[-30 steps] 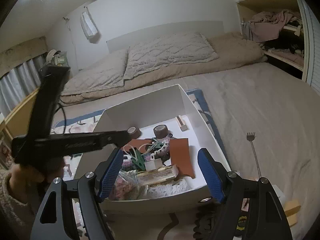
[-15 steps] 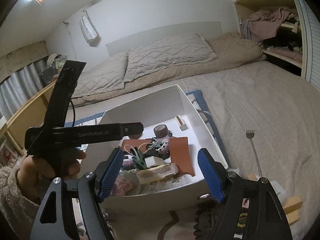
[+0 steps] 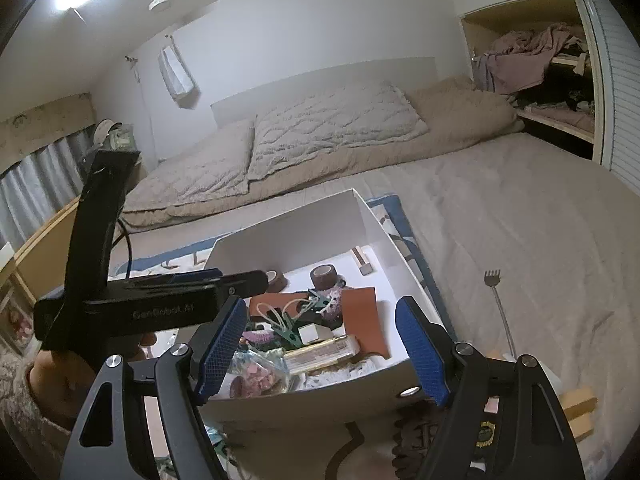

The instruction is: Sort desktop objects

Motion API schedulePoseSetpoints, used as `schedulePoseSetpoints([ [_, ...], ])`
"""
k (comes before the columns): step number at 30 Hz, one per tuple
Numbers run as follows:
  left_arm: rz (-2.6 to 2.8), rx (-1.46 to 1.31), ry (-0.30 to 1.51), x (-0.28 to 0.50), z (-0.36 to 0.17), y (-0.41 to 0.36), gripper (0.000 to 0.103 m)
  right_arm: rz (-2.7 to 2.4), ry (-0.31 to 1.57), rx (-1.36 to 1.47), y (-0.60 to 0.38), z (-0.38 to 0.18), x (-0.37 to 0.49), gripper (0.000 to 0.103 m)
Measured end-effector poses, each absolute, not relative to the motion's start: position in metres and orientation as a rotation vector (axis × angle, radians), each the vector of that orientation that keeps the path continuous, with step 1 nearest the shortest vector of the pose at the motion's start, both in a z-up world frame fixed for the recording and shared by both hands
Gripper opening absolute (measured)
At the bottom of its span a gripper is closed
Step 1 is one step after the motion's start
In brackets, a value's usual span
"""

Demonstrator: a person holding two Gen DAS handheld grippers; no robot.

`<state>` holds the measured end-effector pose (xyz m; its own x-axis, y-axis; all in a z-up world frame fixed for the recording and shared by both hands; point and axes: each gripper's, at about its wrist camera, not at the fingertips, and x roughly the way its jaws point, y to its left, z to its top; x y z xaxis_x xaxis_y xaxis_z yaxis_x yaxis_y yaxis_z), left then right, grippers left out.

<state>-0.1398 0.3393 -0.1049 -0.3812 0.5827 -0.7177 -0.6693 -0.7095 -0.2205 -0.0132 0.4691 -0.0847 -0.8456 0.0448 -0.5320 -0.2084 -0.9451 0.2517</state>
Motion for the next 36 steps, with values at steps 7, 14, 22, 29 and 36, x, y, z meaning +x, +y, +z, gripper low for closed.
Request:
schedulePoseSetpoints([
  [7, 2.136, -0.997, 0.156, -0.125, -0.095, 0.329, 0.074, 2.849, 0.461, -0.787, 0.466, -0.076, -0.009, 0.077],
  [14, 2.159, -0.944, 0.156, -0.11, -0.086, 0.314, 0.087, 2.841, 0.421, -0.768, 0.456, -0.068, -0.005, 0.089],
  [22, 2.194, -0.874, 0.134, -0.09, -0.068, 0.288, 0.102, 2.832, 0.403, -0.743, 0.444, -0.057, 0.003, 0.098],
  [29, 2.236, -0.836, 0.126, -0.079, -0.051, 0.269, 0.102, 2.823, 0.383, -0.694, 0.432, -0.045, 0.011, 0.103],
  [36, 2.258, -0.797, 0.109, -0.069, -0.038, 0.246, 0.102, 2.826, 0.361, -0.675, 0.418, -0.036, 0.018, 0.103],
])
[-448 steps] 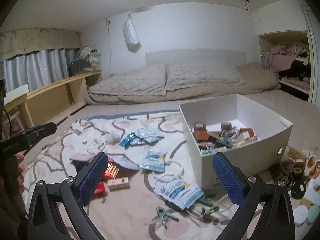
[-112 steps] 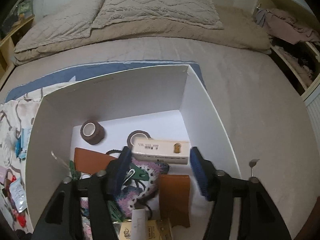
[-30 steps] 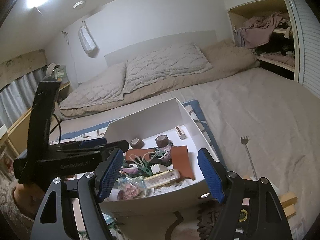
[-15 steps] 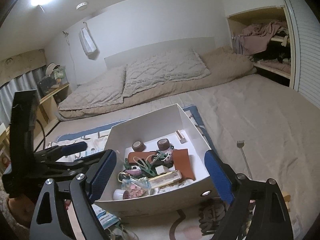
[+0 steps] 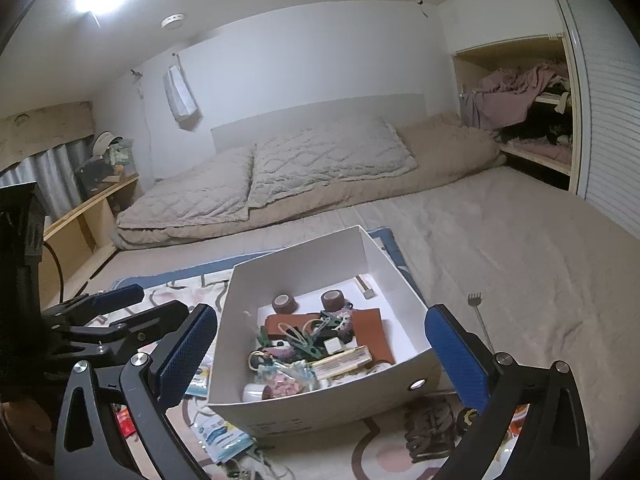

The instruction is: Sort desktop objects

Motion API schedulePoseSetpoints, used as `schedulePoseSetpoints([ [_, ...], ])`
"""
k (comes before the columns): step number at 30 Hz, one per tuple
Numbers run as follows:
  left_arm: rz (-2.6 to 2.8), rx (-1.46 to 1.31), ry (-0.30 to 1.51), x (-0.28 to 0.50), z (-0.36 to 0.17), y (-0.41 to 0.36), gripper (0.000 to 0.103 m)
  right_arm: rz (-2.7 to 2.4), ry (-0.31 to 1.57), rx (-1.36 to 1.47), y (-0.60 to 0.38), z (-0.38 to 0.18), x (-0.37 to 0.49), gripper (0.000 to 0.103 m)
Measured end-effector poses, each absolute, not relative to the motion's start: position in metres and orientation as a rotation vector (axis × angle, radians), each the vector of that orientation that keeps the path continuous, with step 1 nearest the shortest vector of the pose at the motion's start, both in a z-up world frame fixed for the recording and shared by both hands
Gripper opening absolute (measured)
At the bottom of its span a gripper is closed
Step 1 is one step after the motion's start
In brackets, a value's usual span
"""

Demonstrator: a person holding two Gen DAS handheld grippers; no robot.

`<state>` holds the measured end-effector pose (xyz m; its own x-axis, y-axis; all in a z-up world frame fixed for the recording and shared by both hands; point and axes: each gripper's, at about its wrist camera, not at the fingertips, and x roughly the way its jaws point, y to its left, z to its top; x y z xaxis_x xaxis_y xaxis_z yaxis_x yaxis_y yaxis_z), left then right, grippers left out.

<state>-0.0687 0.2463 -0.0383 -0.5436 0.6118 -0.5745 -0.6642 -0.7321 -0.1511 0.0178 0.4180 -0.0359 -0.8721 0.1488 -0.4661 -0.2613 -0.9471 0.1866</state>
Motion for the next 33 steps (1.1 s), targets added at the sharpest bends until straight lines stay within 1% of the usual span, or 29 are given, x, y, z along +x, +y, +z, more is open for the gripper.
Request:
schedulePoseSetpoints([
  [4, 2.265, -0.783, 0.107, -0.062, -0.035, 0.233, 0.102, 2.829, 0.346, -0.664, 0.407, -0.034, 0.023, 0.103],
  [14, 2.322, -0.717, 0.187, -0.042, -0.035, 0.199, 0.102, 2.833, 0.344, -0.662, 0.384, -0.039, 0.039, 0.103],
  [21, 2.319, -0.724, 0.184, -0.031, -0.037, 0.176, 0.102, 2.836, 0.307, -0.633, 0.367, -0.037, 0.051, 0.103],
  [33, 2.334, -0.644, 0.197, -0.002, -0.029, 0.15, 0.102, 2.855, 0.272, -0.618, 0.34, -0.04, 0.071, 0.103],
])
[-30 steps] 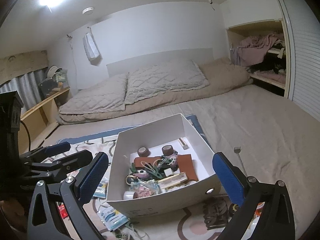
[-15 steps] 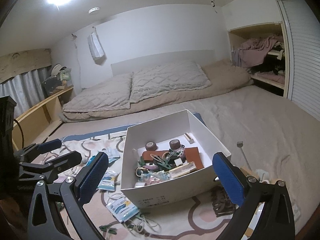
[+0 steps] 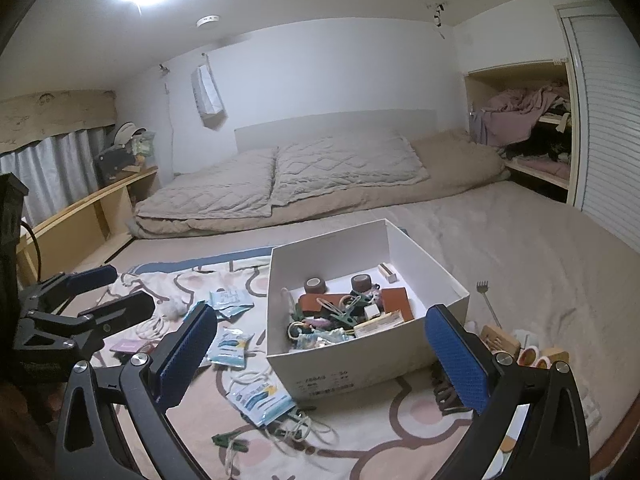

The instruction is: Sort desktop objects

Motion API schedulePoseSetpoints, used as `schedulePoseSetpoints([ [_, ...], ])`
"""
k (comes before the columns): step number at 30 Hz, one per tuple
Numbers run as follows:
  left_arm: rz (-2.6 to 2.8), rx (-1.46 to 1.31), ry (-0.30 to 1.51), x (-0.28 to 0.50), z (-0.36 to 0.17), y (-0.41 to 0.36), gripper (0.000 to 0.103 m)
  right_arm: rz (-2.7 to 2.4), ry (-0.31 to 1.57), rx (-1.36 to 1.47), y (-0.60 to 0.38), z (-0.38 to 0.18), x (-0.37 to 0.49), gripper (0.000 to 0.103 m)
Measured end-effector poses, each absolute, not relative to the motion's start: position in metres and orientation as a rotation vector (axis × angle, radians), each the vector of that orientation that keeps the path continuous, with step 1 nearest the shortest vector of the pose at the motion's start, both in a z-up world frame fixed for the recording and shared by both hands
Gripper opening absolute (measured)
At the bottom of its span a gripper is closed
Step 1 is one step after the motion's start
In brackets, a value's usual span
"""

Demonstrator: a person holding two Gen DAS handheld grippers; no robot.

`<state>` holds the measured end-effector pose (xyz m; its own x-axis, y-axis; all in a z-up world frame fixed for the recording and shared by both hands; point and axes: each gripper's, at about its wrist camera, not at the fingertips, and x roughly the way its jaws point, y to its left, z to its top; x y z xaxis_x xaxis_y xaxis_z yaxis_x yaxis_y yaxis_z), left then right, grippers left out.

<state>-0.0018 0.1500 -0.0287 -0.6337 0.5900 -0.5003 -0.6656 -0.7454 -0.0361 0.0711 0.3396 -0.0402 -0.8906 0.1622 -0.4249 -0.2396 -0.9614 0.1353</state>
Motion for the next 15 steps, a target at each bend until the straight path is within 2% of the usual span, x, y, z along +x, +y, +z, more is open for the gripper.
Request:
schedulePoseSetpoints([
  [15, 2.33, -0.627, 0.183, 0.019, -0.035, 0.126, 0.102, 2.82, 0.205, -0.613, 0.318, -0.048, 0.089, 0.103],
])
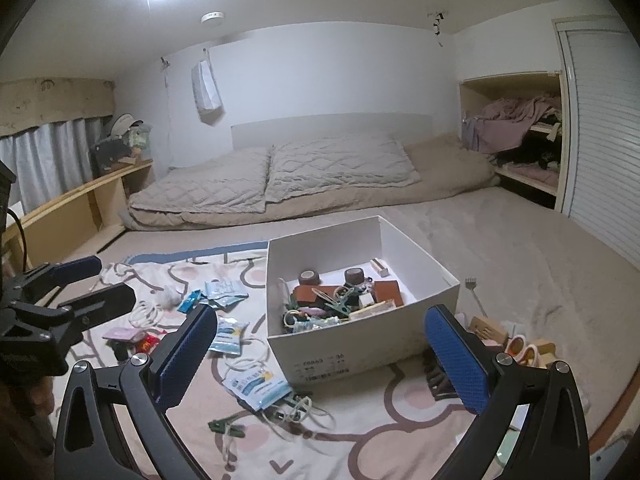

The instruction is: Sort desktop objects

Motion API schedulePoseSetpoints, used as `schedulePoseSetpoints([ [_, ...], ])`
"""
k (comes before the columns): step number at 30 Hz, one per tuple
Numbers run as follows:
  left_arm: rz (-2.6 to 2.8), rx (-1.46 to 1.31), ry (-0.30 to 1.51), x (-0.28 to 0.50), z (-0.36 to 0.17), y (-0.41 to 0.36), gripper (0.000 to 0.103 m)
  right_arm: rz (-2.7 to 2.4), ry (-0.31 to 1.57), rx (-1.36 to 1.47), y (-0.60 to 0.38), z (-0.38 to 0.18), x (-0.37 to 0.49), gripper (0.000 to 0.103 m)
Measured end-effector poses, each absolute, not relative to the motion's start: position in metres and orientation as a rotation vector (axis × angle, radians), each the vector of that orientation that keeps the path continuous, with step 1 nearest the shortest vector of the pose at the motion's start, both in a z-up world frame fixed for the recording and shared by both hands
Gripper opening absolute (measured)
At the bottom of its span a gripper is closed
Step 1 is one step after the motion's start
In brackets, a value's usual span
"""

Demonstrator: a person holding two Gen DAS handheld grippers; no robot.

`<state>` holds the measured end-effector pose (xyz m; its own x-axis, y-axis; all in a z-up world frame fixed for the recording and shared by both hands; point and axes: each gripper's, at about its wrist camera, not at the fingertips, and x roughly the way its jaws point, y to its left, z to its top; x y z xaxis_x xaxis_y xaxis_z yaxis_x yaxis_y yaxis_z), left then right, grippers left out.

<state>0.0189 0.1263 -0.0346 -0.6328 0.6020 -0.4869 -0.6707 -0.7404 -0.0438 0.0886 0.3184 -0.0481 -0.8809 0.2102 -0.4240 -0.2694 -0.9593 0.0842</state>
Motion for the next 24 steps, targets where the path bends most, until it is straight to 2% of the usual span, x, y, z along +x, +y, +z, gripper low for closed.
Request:
schedulePoseSetpoints([
  [24, 2.292, -0.661, 0.197, 0.03, -0.055, 0.106, 0.102, 2.794, 0.185, -0.614, 0.295, -0.058, 0.099, 0.103],
])
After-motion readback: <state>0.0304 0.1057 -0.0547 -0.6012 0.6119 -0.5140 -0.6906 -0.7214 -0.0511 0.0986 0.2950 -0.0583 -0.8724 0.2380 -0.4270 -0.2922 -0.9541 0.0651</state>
